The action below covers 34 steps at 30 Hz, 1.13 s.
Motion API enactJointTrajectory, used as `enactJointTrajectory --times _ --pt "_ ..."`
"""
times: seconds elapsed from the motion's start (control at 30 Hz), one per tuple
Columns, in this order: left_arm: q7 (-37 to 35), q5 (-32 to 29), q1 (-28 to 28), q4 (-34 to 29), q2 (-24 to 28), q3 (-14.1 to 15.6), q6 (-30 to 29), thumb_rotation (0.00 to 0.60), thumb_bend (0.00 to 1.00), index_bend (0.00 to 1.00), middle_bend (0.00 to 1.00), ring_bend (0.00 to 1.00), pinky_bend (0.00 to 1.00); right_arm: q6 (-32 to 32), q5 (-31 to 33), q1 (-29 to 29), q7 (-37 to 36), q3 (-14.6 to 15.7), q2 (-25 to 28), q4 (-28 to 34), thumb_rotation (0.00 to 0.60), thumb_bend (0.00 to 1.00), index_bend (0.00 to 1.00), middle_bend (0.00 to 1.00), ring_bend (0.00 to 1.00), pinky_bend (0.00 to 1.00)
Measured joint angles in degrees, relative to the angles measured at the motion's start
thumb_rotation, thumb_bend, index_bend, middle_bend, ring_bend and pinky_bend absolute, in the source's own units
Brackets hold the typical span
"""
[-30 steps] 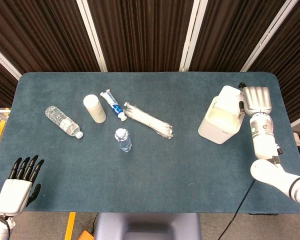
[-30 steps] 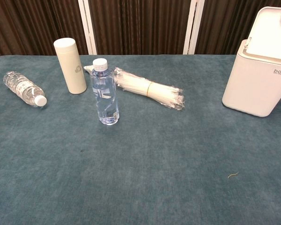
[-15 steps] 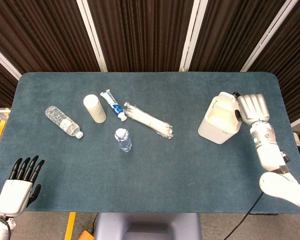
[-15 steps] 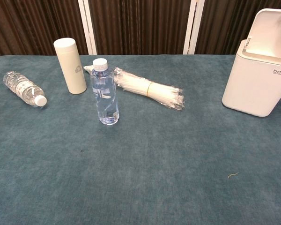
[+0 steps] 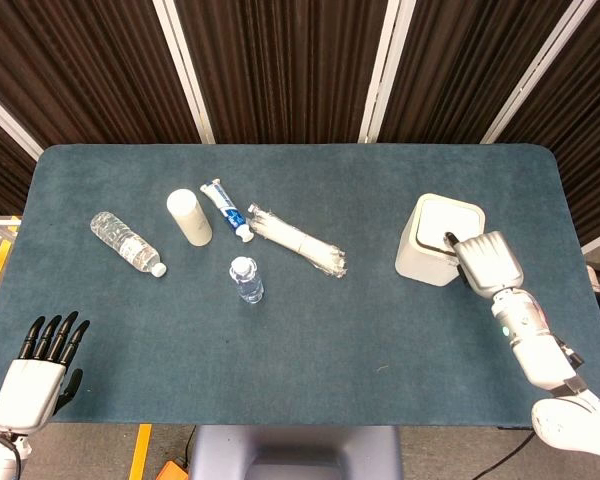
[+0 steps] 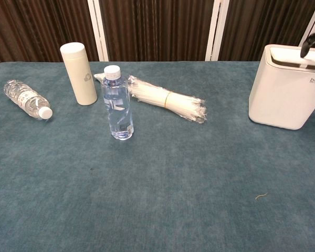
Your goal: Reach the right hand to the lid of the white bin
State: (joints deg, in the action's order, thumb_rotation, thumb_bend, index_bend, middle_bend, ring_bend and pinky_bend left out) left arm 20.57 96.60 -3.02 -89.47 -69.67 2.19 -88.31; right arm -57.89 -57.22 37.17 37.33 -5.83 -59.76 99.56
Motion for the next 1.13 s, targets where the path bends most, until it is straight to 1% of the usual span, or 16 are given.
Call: enactJointTrajectory --times 0.2,0.37,0.43,0.47,0.5,0.57,0.63,0.67,0.7,0.73,0.8,0.83,0.87,0.97,1.07,1.13 --pt "-0.08 0.01 -0.04 0.04 0.01 0.02 0.02 0.600 0.46 0.00 0.00 0.00 0.00 -0.54 0.05 -0.27 3.28 1.92 -1.72 -0.95 0.600 0.53 0.36 1.00 1.00 1.00" --pt "0.03 0.00 -0.01 0.00 -0.01 0.02 -0.07 0.600 0.47 0.00 0.00 0.00 0.00 -1.43 0.31 -0.55 2.71 1.93 -2.28 -1.57 0.600 0.53 0.34 1.00 1.00 1.00" --pt "0.02 0.00 0.00 -0.01 -0.02 -0.01 -0.13 0.600 0.46 0.00 0.00 0.00 0.00 -2.41 -0.77 -1.08 0.97 1.67 -1.92 -1.23 0.600 0.53 0.28 1.00 0.99 0.99" --pt "-0.01 0.06 0.00 -0.01 -0.02 0.00 -0.19 0.600 0.46 0.00 0.00 0.00 0.00 -3.39 -1.77 -1.64 -0.64 1.45 -1.60 -0.92 0.600 0.53 0.24 0.98 0.95 0.95" --pt "-0.06 0.19 0.02 -0.01 -0.03 0.01 -0.33 0.600 0.47 0.00 0.00 0.00 0.00 -4.35 -2.71 -2.18 -2.09 1.29 -1.36 -0.71 0.600 0.53 0.18 0.92 0.88 0.89" --pt "-0.13 0.42 0.07 0.02 -0.03 0.06 -0.57 0.600 0.46 0.00 0.00 0.00 0.00 -7.30 -5.56 -3.93 -6.32 1.10 -0.83 -0.33 0.600 0.53 0.06 0.65 0.62 0.69" --pt "-0.26 0.63 0.13 0.03 -0.02 0.11 -0.79 0.600 0.46 0.00 0.00 0.00 0.00 -10.48 -8.57 -6.09 -10.51 1.26 -0.29 -0.04 0.600 0.53 0.00 0.39 0.37 0.53" --pt "-0.29 0.72 0.15 0.04 -0.02 0.13 -0.89 0.600 0.46 0.00 0.00 0.00 0.00 -12.87 -10.79 -7.96 -13.23 1.63 0.10 0.17 0.600 0.53 0.00 0.33 0.31 0.48" --pt "-0.35 0.90 0.16 0.06 -0.03 0.13 -1.06 0.600 0.46 0.00 0.00 0.00 0.00 -15.33 -13.14 -10.03 -15.49 2.27 0.46 0.33 0.600 0.53 0.00 0.26 0.23 0.42" --pt "-0.41 1.04 0.17 0.09 -0.05 0.14 -1.17 0.600 0.46 0.00 0.00 0.00 0.00 -16.57 -14.36 -11.07 -16.38 2.68 0.59 0.37 0.600 0.53 0.00 0.16 0.13 0.32" --pt "-0.55 1.35 0.20 0.18 -0.08 0.20 -1.38 0.600 0.46 0.00 0.00 0.00 0.00 -20.88 -18.85 -14.53 -18.73 4.47 0.65 0.11 0.600 0.53 0.00 0.04 0.02 0.19" --pt "-0.62 1.52 0.22 0.20 -0.08 0.26 -1.48 0.600 0.46 0.00 0.00 0.00 0.00 -22.71 -20.89 -15.99 -19.70 5.38 0.46 -0.29 0.600 0.53 0.00 0.01 0.00 0.13" --pt "-0.71 1.71 0.24 0.25 -0.07 0.32 -1.60 0.600 0.46 0.00 0.00 0.00 0.00 -25.16 -23.71 -18.03 -21.06 6.72 -0.06 -1.23 0.600 0.53 0.00 0.00 0.00 0.11" --pt "-1.26 2.44 0.35 0.30 0.10 0.51 -2.25 0.600 0.46 0.00 0.00 0.00 0.00 -30.61 -29.82 -23.02 -25.13 9.93 -2.47 -5.53 0.600 0.52 0.00 0.00 0.00 0.02" --pt "-2.31 3.20 0.50 0.45 0.44 0.72 -3.07 0.600 0.46 0.00 0.00 0.00 0.00 -32.64 -32.98 -27.09 -28.11 12.36 -4.19 -8.94 0.600 0.51 0.00 0.00 0.00 0.00" --pt "-3.11 3.45 0.50 0.52 0.69 0.73 -3.26 0.600 0.46 0.00 0.00 0.00 0.00 -33.19 -34.04 -27.80 -27.88 12.64 -5.31 -10.03 0.600 0.51 0.00 0.00 0.00 0.00"
